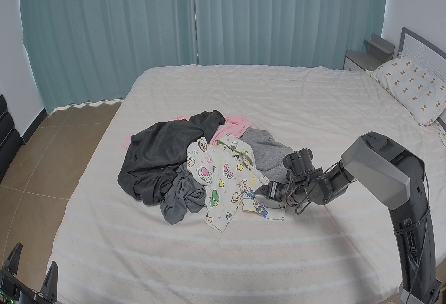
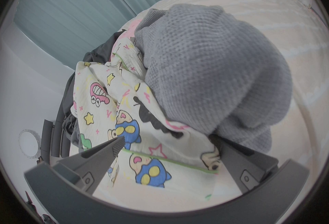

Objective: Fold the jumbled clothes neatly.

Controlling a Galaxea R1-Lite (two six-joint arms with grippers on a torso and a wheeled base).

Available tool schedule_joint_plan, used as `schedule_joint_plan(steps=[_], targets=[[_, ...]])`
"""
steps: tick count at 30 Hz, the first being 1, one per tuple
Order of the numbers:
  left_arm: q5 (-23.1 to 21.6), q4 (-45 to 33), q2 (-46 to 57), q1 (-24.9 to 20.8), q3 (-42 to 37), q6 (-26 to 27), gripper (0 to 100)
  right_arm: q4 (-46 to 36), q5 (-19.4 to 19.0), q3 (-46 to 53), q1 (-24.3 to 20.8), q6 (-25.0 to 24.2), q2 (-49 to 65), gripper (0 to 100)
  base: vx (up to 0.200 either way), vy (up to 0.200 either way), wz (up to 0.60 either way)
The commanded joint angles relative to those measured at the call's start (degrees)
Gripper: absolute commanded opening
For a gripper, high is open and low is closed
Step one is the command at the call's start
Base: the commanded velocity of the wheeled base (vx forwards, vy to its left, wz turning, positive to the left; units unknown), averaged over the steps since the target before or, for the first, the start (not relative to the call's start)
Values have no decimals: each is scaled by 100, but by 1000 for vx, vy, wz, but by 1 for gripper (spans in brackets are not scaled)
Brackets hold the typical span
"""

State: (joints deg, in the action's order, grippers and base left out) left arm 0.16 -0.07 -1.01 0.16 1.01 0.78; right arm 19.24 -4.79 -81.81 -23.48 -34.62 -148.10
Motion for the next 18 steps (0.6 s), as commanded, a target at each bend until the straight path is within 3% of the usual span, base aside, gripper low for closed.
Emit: schedule_joint_plan(steps=[1, 7, 8, 18], targets=[[2, -1, 57, 2, -101, 1, 100, 10, 31, -221, -69, -18, -228, 100, 0, 0, 0], [2, -1, 57, 2, -101, 1, 100, 1, 40, -309, -87, -45, -245, 100, 0, 0, 0], [2, -1, 57, 2, -101, 1, 100, 1, 75, -300, -95, -71, -245, 0, 0, 0, 0], [2, -1, 57, 2, -101, 1, 100, 10, 128, 165, -95, -115, -17, 0, 0, 0, 0]])
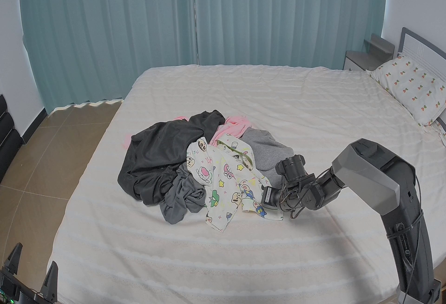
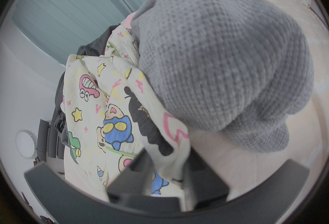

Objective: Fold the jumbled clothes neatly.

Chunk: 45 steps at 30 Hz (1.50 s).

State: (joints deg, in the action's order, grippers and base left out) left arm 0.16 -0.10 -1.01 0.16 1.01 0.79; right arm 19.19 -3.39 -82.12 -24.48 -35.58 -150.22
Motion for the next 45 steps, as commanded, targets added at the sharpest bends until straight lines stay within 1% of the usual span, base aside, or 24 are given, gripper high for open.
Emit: schedule_joint_plan(steps=[1, 4, 6, 7, 8, 9, 10, 12, 17, 20, 21, 27, 33, 34, 38, 40, 41, 42, 43, 44, 45], targets=[[2, 1, 57, 2, -101, 0, 100, 32, -39, 328, 13, -28, 301, 0, 0, 0, 0], [2, 1, 57, 2, -101, 0, 100, 68, -74, 512, 31, -89, 494, 0, 0, 0, 0], [2, 1, 57, 2, -101, 0, 100, 85, -206, 688, 40, -256, 749, 0, 0, 0, 0], [2, 1, 57, 2, -101, 0, 100, 103, -391, 838, 48, -476, 986, 0, 0, 0, 0], [2, 1, 57, 2, -101, 0, 100, 103, -391, 838, 48, -476, 986, 0, 0, 0, 0], [2, 1, 57, 2, -101, 0, 100, 164, -619, 1066, 40, -722, 1294, 0, 0, 0, 0], [2, 1, 57, 2, -101, 0, 100, 226, -698, 1207, 40, -783, 1443, 0, 0, 0, 0], [2, 1, 57, 2, -101, 0, 100, 595, -979, 1787, 13, -880, 1953, 0, 0, 0, 0], [2, 1, 57, 2, -101, 0, 100, 1447, -1287, 2745, -92, -898, 2604, 0, 0, 0, 0], [2, 10, 57, 2, -101, 0, 100, 1711, -1296, 3000, -119, -906, 2762, 0, 0, 0, 0], [2, 1, 57, 2, -101, 9, 100, 1975, -1305, 3246, -154, -906, 2981, 0, 0, 0, 0], [-7, 10, 57, 2, -101, 17, 100, 2423, -1349, 3694, -294, -1012, 3667, 0, 0, 0, 0], [-7, 19, 31, -7, -101, -18, 100, 2432, -1524, 3791, -329, -1073, 4502, 0, 0, 0, 0], [-16, 27, 84, -7, -101, 0, 100, 2414, -1568, 3791, -338, -1100, 4792, 0, 0, 0, 0], [-148, 54, 92, -7, -101, 237, 100, 2361, -1586, 3720, -453, -1091, 5346, 0, 0, 0, 0], [-156, 54, 40, -7, -92, 272, 100, 2335, -1595, 3659, -479, -1082, 5530, 0, 0, 0, 0], [-130, 106, -162, -7, 189, 202, 100, 2247, -1612, 3448, -488, -1082, 5697, 0, 0, 0, 0], [-51, 273, -997, -16, 1217, -369, 100, 2027, -1647, 3123, -496, -1082, 5820, 0, 0, 0, 0], [11, 396, -1542, -7, 1868, -888, 100, 1834, -1691, 2912, -496, -1082, 5864, 0, 0, 0, 0], [-16, 484, -1815, 2, 2298, -1231, 100, 1667, -1735, 2736, -496, -1082, 5891, 0, 0, 0, 0], [-86, 520, -2008, -7, 2650, -1292, 100, 1535, -1779, 2569, -505, -1082, 5899, 0, 0, 0, 0]])
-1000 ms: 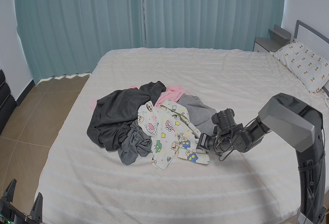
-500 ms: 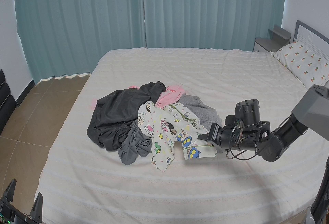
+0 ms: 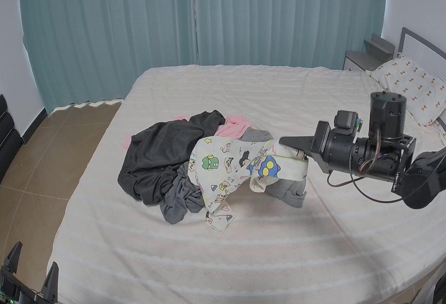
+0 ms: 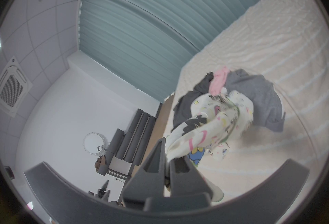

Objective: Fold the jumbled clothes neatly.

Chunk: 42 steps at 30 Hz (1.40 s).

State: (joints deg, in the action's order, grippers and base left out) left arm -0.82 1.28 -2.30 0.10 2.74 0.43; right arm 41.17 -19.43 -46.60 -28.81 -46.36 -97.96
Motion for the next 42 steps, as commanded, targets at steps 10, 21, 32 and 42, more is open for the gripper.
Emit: schedule_joint_plan(steps=[10, 21, 32, 42], targets=[[-2151, 443, -3813, -572, 2521, 80, 100, -953, -219, -1923, -283, 4, 682, 0, 0, 0, 0], [-2160, 1454, -5983, -2075, 2292, 247, 100, -1621, -175, -2714, -705, 119, 832, 0, 0, 0, 0], [-2151, 2922, -7970, -2567, 1809, 230, 100, -1647, -175, -2678, -872, 119, 999, 0, 0, 0, 0], [-2177, 4012, -9385, -2937, 1475, 203, 100, -1893, -166, -2819, -960, 119, 902, 0, 0, 0, 0]])
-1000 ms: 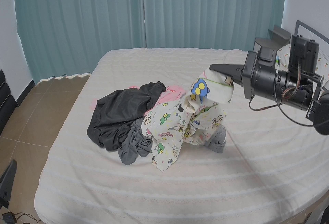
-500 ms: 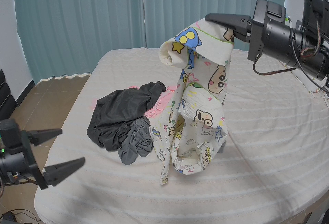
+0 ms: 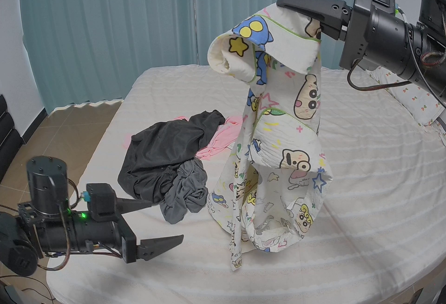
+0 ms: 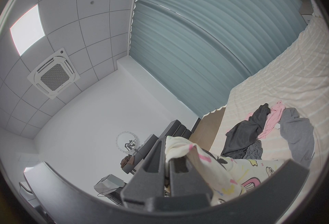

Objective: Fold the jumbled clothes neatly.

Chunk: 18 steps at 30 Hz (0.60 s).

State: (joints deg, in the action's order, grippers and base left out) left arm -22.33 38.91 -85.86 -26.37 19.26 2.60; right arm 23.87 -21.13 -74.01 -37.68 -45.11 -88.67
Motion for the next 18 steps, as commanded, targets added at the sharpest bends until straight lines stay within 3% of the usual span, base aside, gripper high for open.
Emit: schedule_joint_plan(steps=[1, 7, 12, 18], targets=[[-25, 257, -1100, -360, -168, -22, 100, -181, 3, -87, -73, -7, -36, 0, 0, 0, 0], [27, 565, -1759, -554, -1, -84, 100, -190, 82, -158, -117, -7, -115, 0, 0, 0, 0], [309, 1435, -2400, -562, -19, -84, 100, -216, 82, -158, -152, 11, -150, 0, 0, 0, 0], [440, 2200, -3051, -703, 113, -734, 100, -409, 82, -184, -187, -7, -168, 0, 0, 0, 0]])
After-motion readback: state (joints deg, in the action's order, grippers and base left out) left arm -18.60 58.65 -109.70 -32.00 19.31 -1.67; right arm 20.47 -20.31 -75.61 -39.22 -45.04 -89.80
